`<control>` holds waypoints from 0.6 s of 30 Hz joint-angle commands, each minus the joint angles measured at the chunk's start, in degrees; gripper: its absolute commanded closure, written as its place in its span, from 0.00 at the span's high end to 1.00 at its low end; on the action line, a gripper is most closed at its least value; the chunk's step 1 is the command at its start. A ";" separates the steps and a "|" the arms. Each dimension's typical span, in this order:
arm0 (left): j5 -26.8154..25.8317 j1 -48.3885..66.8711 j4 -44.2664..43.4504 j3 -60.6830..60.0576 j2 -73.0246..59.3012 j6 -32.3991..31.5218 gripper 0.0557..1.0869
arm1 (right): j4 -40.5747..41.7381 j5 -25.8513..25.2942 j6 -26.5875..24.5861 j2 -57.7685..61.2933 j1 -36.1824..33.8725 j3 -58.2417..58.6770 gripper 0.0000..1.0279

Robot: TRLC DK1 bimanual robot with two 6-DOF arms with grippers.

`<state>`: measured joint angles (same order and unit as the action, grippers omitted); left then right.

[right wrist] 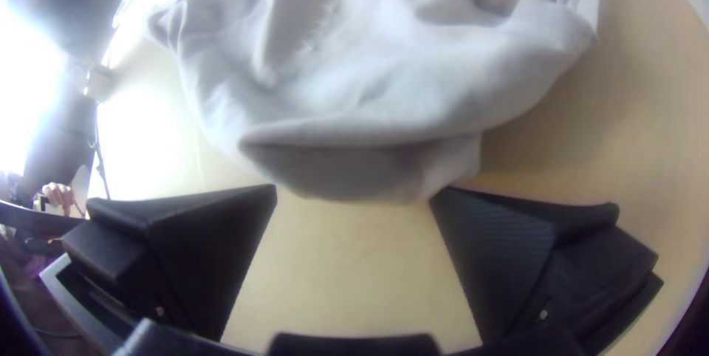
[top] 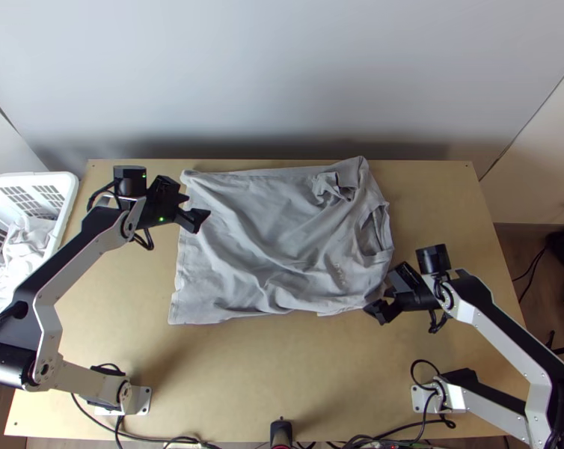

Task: Fold the t-shirt

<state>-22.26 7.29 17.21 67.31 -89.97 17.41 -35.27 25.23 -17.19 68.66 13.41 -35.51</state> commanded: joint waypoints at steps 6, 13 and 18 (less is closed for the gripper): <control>0.20 0.36 -0.25 1.60 -0.73 0.08 0.95 | 6.44 0.25 1.63 3.58 3.20 -1.85 0.79; 0.29 -0.08 -0.25 3.00 -0.82 0.17 0.95 | 6.00 0.52 1.46 1.30 2.67 -1.67 0.03; 0.29 -0.17 -0.16 3.27 -0.99 0.26 0.95 | -8.42 10.19 -0.91 0.95 0.21 -5.54 0.03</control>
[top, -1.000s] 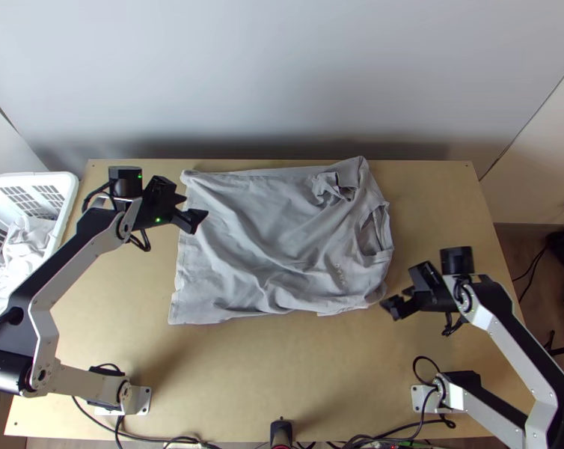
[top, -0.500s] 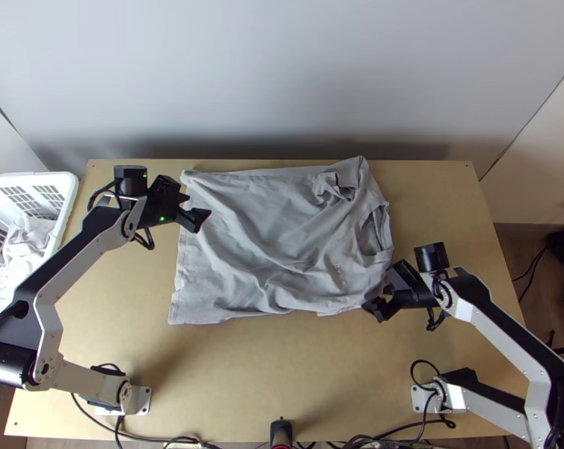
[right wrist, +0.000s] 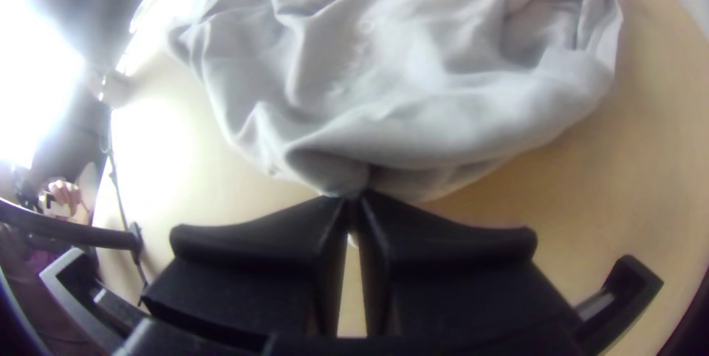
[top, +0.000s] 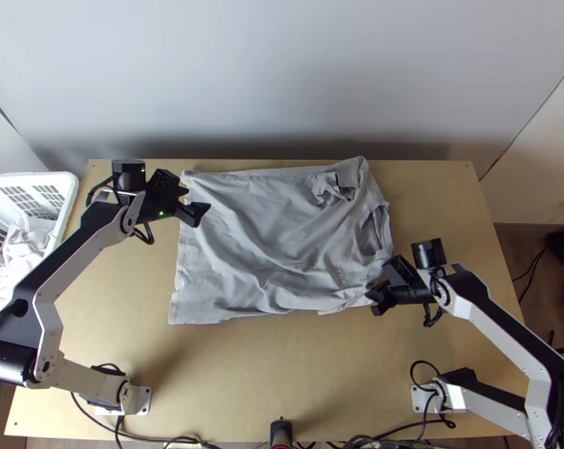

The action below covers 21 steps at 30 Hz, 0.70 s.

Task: Fold the t-shirt

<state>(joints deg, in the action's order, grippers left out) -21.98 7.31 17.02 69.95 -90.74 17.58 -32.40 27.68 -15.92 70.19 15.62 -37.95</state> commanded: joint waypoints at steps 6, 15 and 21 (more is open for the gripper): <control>0.00 0.07 0.04 0.54 -0.58 0.08 0.95 | -24.64 11.08 -6.40 -5.95 -1.38 -7.05 0.03; 0.00 0.07 0.04 0.80 -0.67 1.14 0.95 | -40.19 11.17 -14.31 -11.75 3.19 -8.72 0.03; -0.08 -0.46 0.56 1.85 -0.67 2.46 0.95 | -47.23 11.08 -21.34 -11.31 0.47 -8.45 0.03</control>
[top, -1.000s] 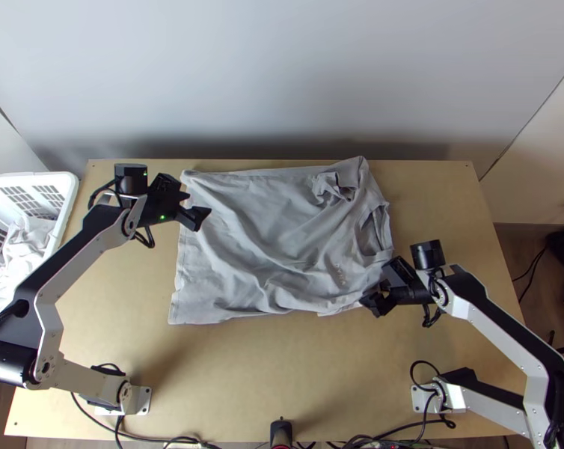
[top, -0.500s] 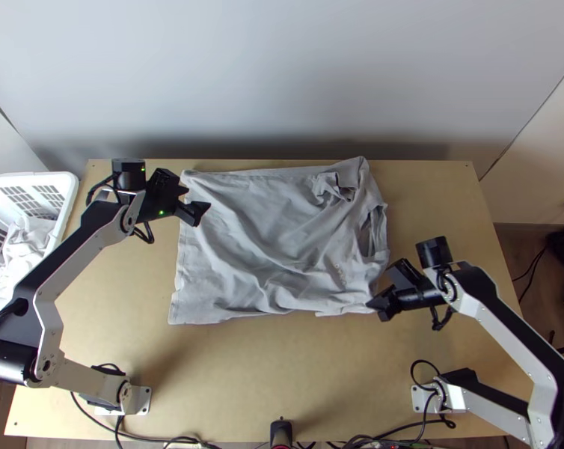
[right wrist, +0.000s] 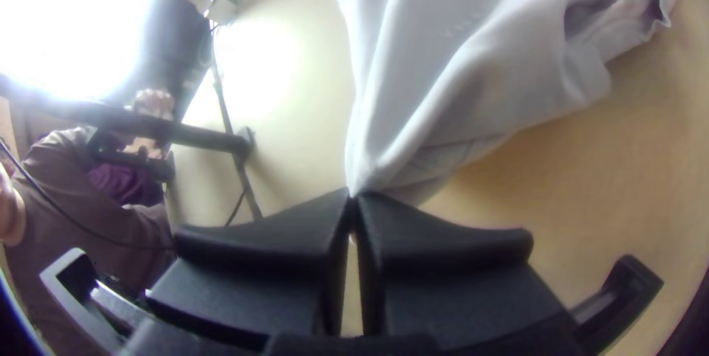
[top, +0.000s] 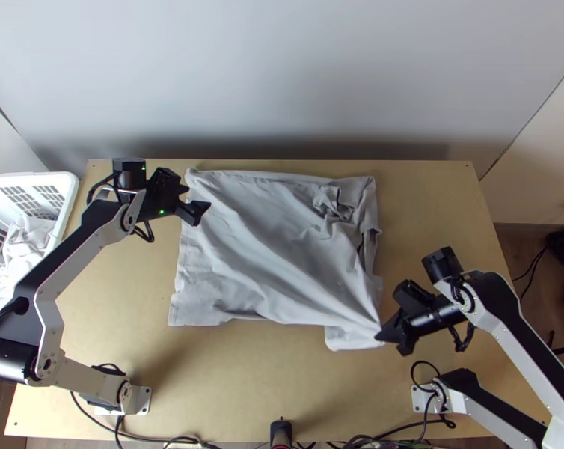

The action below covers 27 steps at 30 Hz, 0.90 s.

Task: Fold the t-shirt

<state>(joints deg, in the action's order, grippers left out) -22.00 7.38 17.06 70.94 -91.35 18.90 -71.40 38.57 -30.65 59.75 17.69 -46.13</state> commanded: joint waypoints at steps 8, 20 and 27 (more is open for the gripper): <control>-0.15 -1.14 1.05 1.40 -0.32 2.37 0.95 | -10.61 0.46 -12.24 2.92 -5.48 -1.24 0.03; -0.15 -2.02 1.22 1.66 -0.58 3.43 0.95 | 5.21 -6.57 -6.08 3.54 -7.85 -8.01 0.96; -0.15 -0.78 1.05 2.89 -1.99 2.81 0.95 | 37.03 -17.21 0.60 6.88 -5.21 -11.26 0.95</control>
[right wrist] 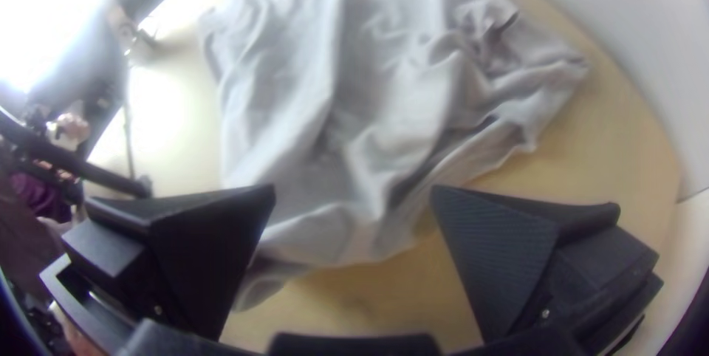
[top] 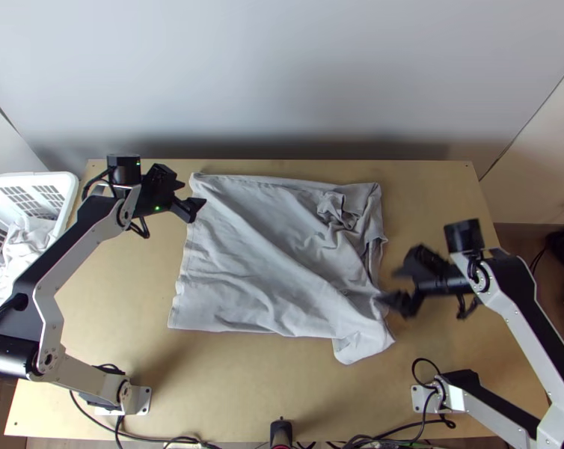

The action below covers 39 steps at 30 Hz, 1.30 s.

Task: Fold the t-shirt

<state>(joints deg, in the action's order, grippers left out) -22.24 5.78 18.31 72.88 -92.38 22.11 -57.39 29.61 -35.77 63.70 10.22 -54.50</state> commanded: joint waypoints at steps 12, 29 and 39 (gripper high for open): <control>0.18 1.51 0.50 1.39 -1.05 -0.84 0.95 | 30.49 -9.83 18.01 30.52 7.62 -12.74 0.95; 0.27 3.01 0.68 0.68 -1.14 0.13 0.95 | 36.29 -9.83 16.26 43.61 9.65 -21.53 0.81; 0.27 3.01 0.59 -0.11 -0.70 0.83 0.95 | 36.29 -10.01 16.87 48.53 7.89 -25.66 0.35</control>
<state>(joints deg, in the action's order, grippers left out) -21.89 8.97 19.00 73.17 -93.36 22.44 -21.41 19.64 -19.03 109.23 18.70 -77.95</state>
